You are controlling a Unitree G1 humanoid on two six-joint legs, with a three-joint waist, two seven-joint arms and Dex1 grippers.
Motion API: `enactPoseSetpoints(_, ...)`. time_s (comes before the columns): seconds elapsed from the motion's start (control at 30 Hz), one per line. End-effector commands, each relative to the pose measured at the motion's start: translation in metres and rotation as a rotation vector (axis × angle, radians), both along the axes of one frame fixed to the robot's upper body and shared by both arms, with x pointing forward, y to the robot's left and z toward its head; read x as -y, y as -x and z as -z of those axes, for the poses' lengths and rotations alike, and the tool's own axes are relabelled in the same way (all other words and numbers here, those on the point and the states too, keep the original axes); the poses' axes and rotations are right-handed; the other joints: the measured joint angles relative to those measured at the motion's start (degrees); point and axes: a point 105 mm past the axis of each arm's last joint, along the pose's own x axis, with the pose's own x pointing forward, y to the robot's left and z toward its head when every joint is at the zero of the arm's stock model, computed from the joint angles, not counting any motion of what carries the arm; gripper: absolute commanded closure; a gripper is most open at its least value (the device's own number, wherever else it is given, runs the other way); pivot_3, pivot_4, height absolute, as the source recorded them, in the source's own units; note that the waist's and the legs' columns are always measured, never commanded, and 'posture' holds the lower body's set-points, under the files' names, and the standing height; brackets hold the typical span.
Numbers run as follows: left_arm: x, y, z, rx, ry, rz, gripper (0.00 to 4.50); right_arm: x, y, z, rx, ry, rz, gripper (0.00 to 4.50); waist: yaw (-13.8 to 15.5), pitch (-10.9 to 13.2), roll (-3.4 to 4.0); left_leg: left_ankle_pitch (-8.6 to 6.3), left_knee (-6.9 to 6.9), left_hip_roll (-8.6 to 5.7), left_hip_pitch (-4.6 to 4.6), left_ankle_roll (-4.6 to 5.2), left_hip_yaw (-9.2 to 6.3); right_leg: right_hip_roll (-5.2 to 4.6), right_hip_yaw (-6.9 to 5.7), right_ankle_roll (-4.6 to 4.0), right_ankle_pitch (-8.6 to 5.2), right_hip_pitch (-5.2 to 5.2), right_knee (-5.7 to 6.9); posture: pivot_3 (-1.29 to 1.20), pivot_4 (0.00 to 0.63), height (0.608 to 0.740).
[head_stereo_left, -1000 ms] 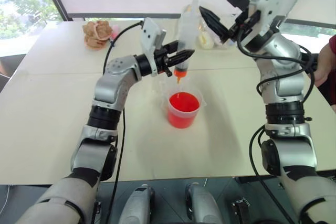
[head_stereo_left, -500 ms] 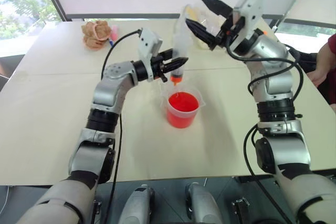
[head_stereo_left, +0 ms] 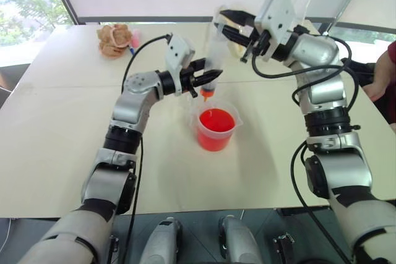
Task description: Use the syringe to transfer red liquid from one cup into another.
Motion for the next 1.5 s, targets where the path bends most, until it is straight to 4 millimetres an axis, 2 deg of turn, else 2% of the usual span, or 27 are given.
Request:
enactPoseSetpoints(0.03, 0.013, 0.009, -0.021, 0.079, 0.012, 0.057, 3.15, -0.01, 0.01, -0.015, 0.069, 0.009, -0.034, 4.44, -0.03, 0.0, 0.0, 0.0, 0.0, 0.0, 0.0, 0.0, 0.0, 0.0, 0.0, 0.0, 0.0, 0.0, 0.0, 0.0, 0.15, 0.74)
enactPoseSetpoints(0.17, 0.013, 0.009, -0.025, 0.076, 0.024, 0.06, 3.15, -0.01, 0.012, -0.013, 0.063, 0.011, -0.039, 4.44, -0.01, 0.0, 0.0, 0.0, 0.0, 0.0, 0.0, 0.0, 0.0, 0.0, 0.0, 0.0, 0.0, 0.0, 0.0, 0.0, 0.15, 0.74)
enactPoseSetpoints(0.33, 0.013, 0.012, -0.041, 0.067, 0.083, 0.077, 3.15, -0.014, 0.016, -0.011, 0.05, 0.015, -0.062, 4.44, 0.04, 0.0, 0.0, 0.04, 0.0, 0.01, 0.0, -0.06, 0.0, 0.0, 0.0, 0.0, 0.0, 0.0, 0.0, 0.0, 0.15, 0.74)
enactPoseSetpoints(0.5, 0.014, 0.016, -0.055, 0.077, 0.117, 0.092, 3.15, -0.023, 0.019, 0.008, -0.01, 0.042, -0.099, 4.44, 0.04, 0.0, 0.0, 0.03, 0.0, 0.0, -0.01, -0.06, -0.01, 0.0, 0.0, 0.0, 0.0, 0.0, 0.0, 0.0, 0.15, 0.74)
enactPoseSetpoints(0.7, 0.011, 0.015, -0.06, 0.107, 0.092, 0.071, 3.15, -0.026, 0.019, 0.019, -0.045, 0.035, -0.104, 4.44, -0.11, 0.0, 0.0, 0.04, 0.0, 0.0, 0.0, -0.06, -0.01, 0.01, 0.0, 0.0, 0.0, 0.0, 0.01, 0.0, 0.15, 0.74)
enactPoseSetpoints(1.07, 0.004, 0.018, -0.076, 0.138, 0.097, 0.065, 3.15, -0.023, 0.015, 0.024, -0.075, -0.006, -0.081, 4.44, 0.03, 0.0, 0.0, 0.11, 0.0, 0.0, 0.0, -0.18, -0.01, 0.01, 0.0, 0.0, 0.0, 0.0, 0.01, 0.0, 0.15, 0.74)
enactPoseSetpoints(1.3, 0.002, 0.019, -0.077, 0.131, 0.087, 0.069, 3.15, -0.016, 0.013, 0.024, -0.103, -0.053, -0.066, 4.44, -0.03, 0.0, 0.0, 0.11, 0.0, 0.0, 0.0, -0.19, -0.01, 0.01, 0.0, 0.0, 0.0, 0.0, 0.01, 0.0, 0.15, 0.74)
enactPoseSetpoints(1.33, 0.001, 0.019, -0.077, 0.13, 0.087, 0.069, 3.15, -0.015, 0.014, 0.023, -0.106, -0.059, -0.067, 3.79, -0.05, 0.0, 0.0, 0.11, 0.0, 0.0, 0.0, -0.19, -0.01, 0.01, 0.0, 0.0, 0.0, 0.0, 0.01, 0.0, 0.15, 0.74)
enactPoseSetpoints(1.4, 0.001, 0.019, -0.077, 0.126, 0.09, 0.07, 3.15, -0.011, 0.013, 0.019, -0.088, -0.077, -0.048, 3.0, -0.06, 0.0, 0.0, 0.1, 0.0, 0.01, 0.0, -0.18, -0.02, 0.02, 0.0, 0.0, 0.0, 0.0, 0.01, 0.0, 0.15, 0.74)
enactPoseSetpoints(1.5, -0.002, 0.02, -0.081, 0.121, 0.111, 0.069, 3.15, 0.012, 0.012, -0.003, -0.022, -0.146, 0.03, 1.54, -0.03, 0.0, 0.0, 0.11, 0.0, 0.01, 0.0, -0.18, -0.02, 0.01, 0.0, 0.0, 0.0, -0.01, 0.02, 0.0, 0.15, 0.74)
